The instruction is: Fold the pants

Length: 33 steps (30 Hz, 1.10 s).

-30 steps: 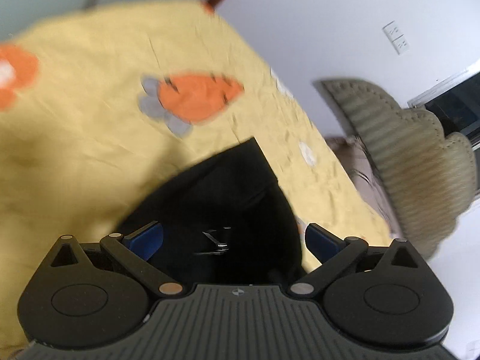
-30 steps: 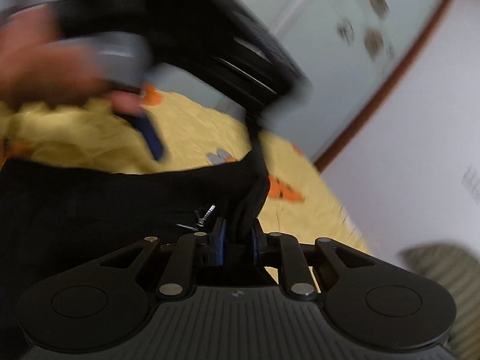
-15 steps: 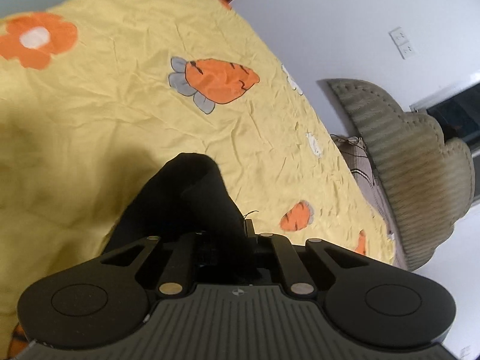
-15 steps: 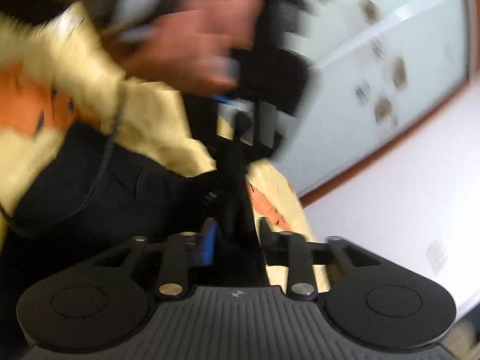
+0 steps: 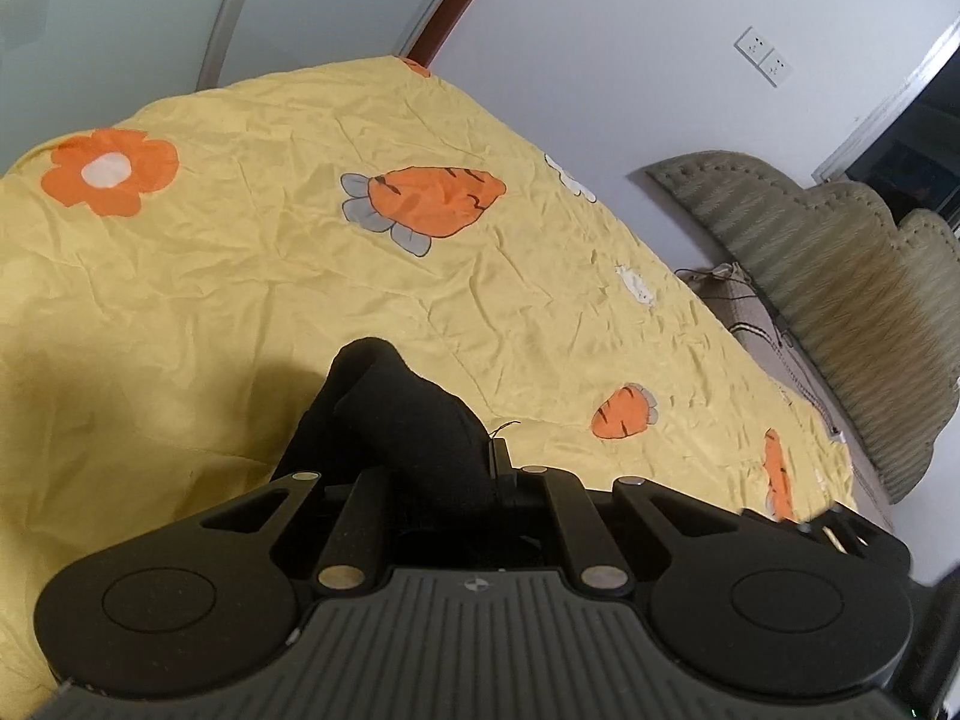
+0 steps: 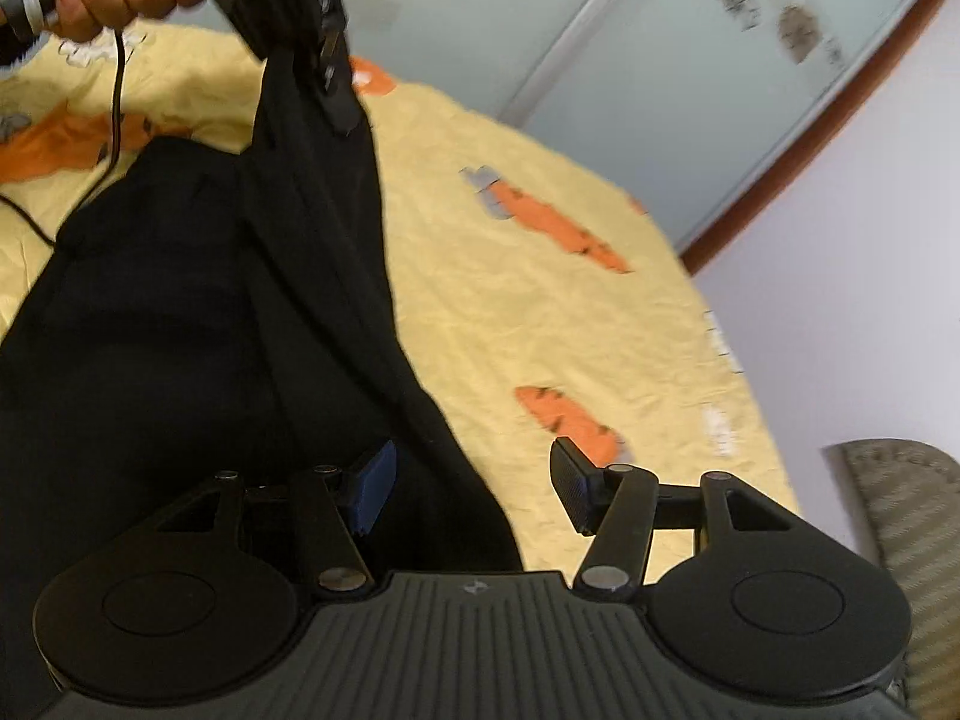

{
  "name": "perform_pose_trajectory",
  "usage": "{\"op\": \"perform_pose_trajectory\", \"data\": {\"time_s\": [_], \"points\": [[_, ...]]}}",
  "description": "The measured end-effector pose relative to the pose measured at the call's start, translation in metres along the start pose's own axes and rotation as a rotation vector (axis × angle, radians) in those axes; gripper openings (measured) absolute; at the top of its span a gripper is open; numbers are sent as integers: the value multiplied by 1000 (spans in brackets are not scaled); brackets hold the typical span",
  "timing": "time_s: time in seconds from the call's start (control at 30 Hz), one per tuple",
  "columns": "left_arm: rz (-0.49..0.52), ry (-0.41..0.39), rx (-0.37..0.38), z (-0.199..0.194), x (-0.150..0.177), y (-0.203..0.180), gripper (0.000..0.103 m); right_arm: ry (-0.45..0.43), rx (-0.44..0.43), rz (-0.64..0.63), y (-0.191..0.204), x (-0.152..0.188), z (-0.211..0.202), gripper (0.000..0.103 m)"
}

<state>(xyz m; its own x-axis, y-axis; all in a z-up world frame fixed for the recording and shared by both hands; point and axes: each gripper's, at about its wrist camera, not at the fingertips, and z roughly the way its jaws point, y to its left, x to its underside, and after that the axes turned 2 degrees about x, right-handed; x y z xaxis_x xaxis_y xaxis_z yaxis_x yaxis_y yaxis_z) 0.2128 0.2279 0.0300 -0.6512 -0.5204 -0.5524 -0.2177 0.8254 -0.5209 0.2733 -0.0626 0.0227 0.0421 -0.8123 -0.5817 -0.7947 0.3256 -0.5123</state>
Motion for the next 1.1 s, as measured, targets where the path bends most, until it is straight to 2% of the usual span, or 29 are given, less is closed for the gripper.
{"op": "perform_pose_trajectory", "data": {"time_s": [0.07,0.13,0.2,0.23,0.3,0.33,0.37,0.4,0.53,0.63,0.7,0.87,1.03,1.1], "points": [[3,2,-7,1,0,-1,12,36,-44,28,8,6,13,14],[-2,3,-14,2,-3,-2,12,36,-28,57,6,11,10,5],[-6,-5,-20,6,-10,-3,12,15,76,54,7,10,3,5],[-8,-18,-20,7,-13,-5,13,8,180,31,10,9,-2,4],[13,-80,-6,8,-21,-14,17,1,530,-129,28,3,-7,4],[34,-109,-8,8,-21,-19,17,-12,666,-212,40,1,-10,4],[66,-131,-34,8,-21,-25,17,-27,753,-258,51,-2,-16,4],[103,-135,-74,9,-18,-30,17,-36,785,-277,62,-4,-21,4],[150,-39,-140,5,2,-18,17,-1,737,-413,122,7,-37,4],[124,40,-128,-5,21,9,17,10,581,-421,167,20,-51,4],[130,68,-137,-10,34,19,17,10,514,-410,187,26,-59,4],[178,90,-155,-17,55,27,18,13,413,-345,217,29,-82,4],[227,85,-195,-17,64,24,25,38,320,-294,235,34,-91,4],[218,105,-192,-14,66,25,35,49,309,-288,247,42,-93,4]]}}
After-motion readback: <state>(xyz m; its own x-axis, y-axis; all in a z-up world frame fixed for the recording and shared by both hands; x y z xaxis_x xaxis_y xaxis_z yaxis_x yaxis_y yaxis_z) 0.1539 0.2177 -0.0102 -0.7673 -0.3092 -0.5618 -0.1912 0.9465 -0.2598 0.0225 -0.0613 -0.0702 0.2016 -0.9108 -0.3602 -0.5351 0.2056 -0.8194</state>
